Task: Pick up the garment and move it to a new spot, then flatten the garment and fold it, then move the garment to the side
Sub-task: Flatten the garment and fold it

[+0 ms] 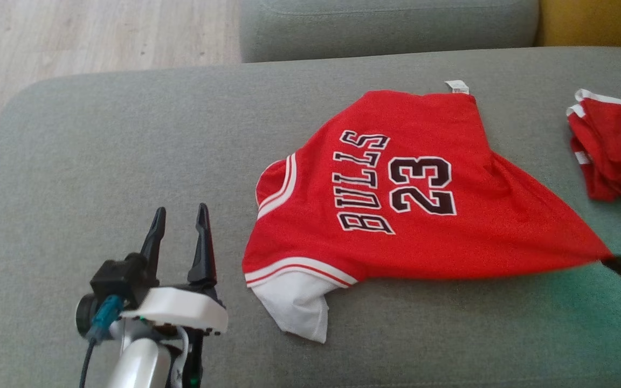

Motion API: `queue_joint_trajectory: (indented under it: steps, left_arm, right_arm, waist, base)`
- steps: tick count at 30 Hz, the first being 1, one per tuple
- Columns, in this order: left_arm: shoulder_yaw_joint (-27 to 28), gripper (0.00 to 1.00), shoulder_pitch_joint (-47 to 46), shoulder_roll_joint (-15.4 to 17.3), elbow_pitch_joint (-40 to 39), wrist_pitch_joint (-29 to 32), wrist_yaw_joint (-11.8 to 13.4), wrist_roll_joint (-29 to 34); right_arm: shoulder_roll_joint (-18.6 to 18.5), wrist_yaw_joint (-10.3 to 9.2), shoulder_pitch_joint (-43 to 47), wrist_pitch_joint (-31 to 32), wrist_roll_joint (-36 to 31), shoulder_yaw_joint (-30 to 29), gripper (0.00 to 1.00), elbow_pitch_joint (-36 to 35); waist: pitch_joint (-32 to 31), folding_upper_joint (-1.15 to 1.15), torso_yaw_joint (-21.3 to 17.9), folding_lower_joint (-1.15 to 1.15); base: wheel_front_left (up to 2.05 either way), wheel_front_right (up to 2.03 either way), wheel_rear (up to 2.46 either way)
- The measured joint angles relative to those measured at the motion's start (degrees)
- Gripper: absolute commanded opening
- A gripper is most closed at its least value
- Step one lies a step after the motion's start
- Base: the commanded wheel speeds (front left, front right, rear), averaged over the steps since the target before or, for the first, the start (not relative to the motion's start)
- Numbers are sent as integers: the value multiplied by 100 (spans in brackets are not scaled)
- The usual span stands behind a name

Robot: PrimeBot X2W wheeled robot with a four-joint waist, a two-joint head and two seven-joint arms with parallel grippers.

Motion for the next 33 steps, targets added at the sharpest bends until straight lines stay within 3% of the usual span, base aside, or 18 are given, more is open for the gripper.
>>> queue_joint_trajectory:
  steps: [5,8,9,10,16,22,27,29,33]
  left_arm:
    - [90,100,67,2,4,0,-46,5]
    - [94,100,67,1,13,0,-91,56]
    - [96,100,67,2,22,0,-93,63]
    - [96,100,67,2,22,0,-93,63]
    - [114,100,67,1,52,0,-141,123]
    - [275,100,65,1,70,0,-196,202]
    - [327,100,62,1,53,0,-196,202]
    - [367,100,62,0,23,0,-196,202]
    - [427,100,62,1,20,0,-198,200]
  right_arm:
    - [31,0,689,541,-140,-554,0,270]
    - [248,0,1021,589,-499,-991,0,454]
    - [367,0,1084,538,-626,-1181,83,508]
    - [367,0,1084,538,-626,-1181,100,508]
    - [1060,0,1418,109,-1081,-2291,100,279]
    - [1738,0,1586,-1263,-1634,-3823,100,-856]
    - [2884,0,1996,-2482,-2352,-4604,100,-1650]
    - [3439,0,2269,-2936,-2555,-4807,100,-1680]
    - [4140,0,2679,-3619,-3011,-4993,100,-1403]
  waist:
    - [7,0,-76,0]
    - [13,0,-73,0]
    - [12,0,-70,0]
    - [12,0,-70,0]
    - [-33,0,-70,0]
    - [-75,0,-111,0]
    - [-86,0,-138,0]
    - [-95,0,-147,0]
    - [-111,0,-154,0]
  base:
    - [0,0,0]
    - [0,0,0]
    - [0,0,0]
    - [0,0,0]
    - [0,0,0]
    - [0,0,0]
    - [0,0,0]
    - [0,0,0]
    - [0,0,0]
